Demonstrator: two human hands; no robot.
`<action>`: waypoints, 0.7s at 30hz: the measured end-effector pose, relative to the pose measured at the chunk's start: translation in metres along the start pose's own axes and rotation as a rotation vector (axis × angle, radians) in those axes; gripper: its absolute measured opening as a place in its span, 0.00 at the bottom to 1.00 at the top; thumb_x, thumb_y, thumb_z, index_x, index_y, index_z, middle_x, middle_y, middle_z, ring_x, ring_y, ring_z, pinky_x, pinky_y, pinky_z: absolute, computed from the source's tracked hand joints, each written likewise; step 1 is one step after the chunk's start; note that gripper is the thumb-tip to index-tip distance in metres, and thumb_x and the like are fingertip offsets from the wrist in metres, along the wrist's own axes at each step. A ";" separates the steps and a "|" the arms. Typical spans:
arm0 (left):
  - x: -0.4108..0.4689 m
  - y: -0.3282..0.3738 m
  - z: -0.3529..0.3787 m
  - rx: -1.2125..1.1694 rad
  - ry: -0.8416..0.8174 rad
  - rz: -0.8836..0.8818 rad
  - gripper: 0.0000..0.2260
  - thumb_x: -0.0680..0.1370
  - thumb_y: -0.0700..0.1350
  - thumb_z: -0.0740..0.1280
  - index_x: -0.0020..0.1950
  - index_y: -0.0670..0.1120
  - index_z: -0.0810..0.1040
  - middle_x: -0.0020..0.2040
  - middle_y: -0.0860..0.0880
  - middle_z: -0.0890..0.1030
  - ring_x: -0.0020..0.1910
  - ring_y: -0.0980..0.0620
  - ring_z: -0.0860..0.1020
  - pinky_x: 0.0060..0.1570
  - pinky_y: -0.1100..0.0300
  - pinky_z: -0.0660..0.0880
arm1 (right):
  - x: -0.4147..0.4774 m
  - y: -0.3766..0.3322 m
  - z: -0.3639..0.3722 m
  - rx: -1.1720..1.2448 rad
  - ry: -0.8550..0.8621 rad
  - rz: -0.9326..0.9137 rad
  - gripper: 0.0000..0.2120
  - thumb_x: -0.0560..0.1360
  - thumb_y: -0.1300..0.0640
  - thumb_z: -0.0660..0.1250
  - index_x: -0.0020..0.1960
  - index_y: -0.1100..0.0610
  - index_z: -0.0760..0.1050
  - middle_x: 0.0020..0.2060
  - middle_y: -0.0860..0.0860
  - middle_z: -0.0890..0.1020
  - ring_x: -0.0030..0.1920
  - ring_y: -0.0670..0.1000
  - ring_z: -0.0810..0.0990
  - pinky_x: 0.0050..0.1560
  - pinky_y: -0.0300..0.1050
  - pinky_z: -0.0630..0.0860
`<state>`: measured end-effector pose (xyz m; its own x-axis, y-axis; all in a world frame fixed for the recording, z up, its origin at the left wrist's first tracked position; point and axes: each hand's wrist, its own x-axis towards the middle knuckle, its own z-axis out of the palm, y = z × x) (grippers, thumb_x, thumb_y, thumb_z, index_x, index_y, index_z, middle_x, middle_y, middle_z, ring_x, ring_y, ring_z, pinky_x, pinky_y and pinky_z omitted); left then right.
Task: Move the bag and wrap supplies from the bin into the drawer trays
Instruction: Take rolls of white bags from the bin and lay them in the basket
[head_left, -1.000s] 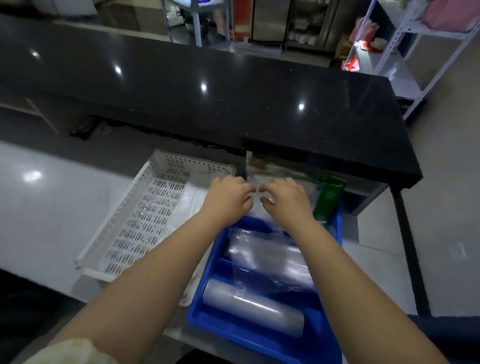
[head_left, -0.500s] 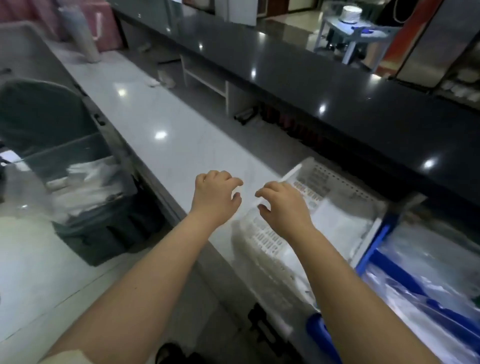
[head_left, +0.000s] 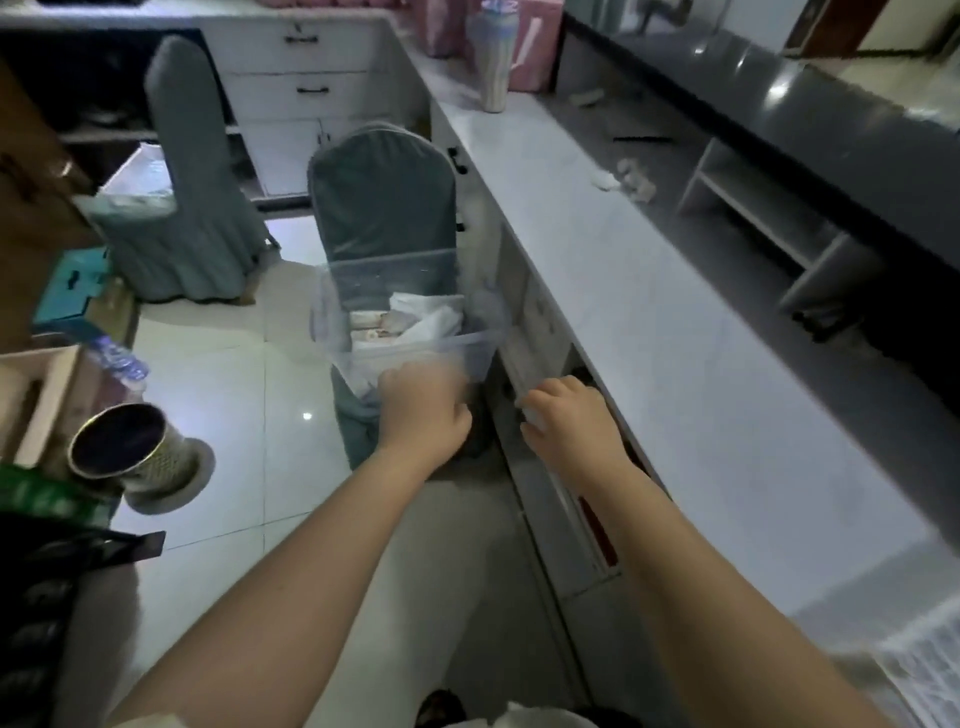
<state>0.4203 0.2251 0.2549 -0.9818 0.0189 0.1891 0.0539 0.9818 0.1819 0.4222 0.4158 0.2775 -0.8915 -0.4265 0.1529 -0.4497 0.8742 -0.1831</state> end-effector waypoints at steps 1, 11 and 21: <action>0.006 -0.013 0.000 -0.002 -0.006 -0.024 0.15 0.71 0.52 0.64 0.57 0.53 0.79 0.52 0.50 0.80 0.53 0.45 0.73 0.53 0.50 0.64 | 0.015 -0.006 0.006 0.010 -0.010 -0.016 0.14 0.73 0.56 0.66 0.57 0.55 0.79 0.53 0.53 0.81 0.54 0.59 0.76 0.51 0.52 0.73; 0.111 -0.094 0.035 -0.048 -0.008 -0.181 0.16 0.74 0.52 0.62 0.61 0.55 0.77 0.57 0.50 0.80 0.55 0.46 0.75 0.53 0.50 0.66 | 0.175 -0.001 0.064 0.078 -0.079 -0.155 0.14 0.73 0.56 0.67 0.58 0.53 0.78 0.56 0.50 0.80 0.57 0.56 0.74 0.55 0.52 0.72; 0.250 -0.153 0.109 -0.014 -0.217 -0.378 0.17 0.75 0.52 0.62 0.63 0.55 0.75 0.59 0.51 0.78 0.57 0.48 0.72 0.57 0.50 0.64 | 0.351 0.066 0.147 0.170 -0.307 -0.188 0.15 0.74 0.54 0.68 0.60 0.50 0.76 0.59 0.49 0.79 0.59 0.55 0.73 0.57 0.51 0.69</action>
<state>0.1464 0.1004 0.1689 -0.9485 -0.3005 -0.0999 -0.3154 0.9247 0.2131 0.0719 0.2900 0.1761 -0.7561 -0.6478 -0.0934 -0.5867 0.7340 -0.3421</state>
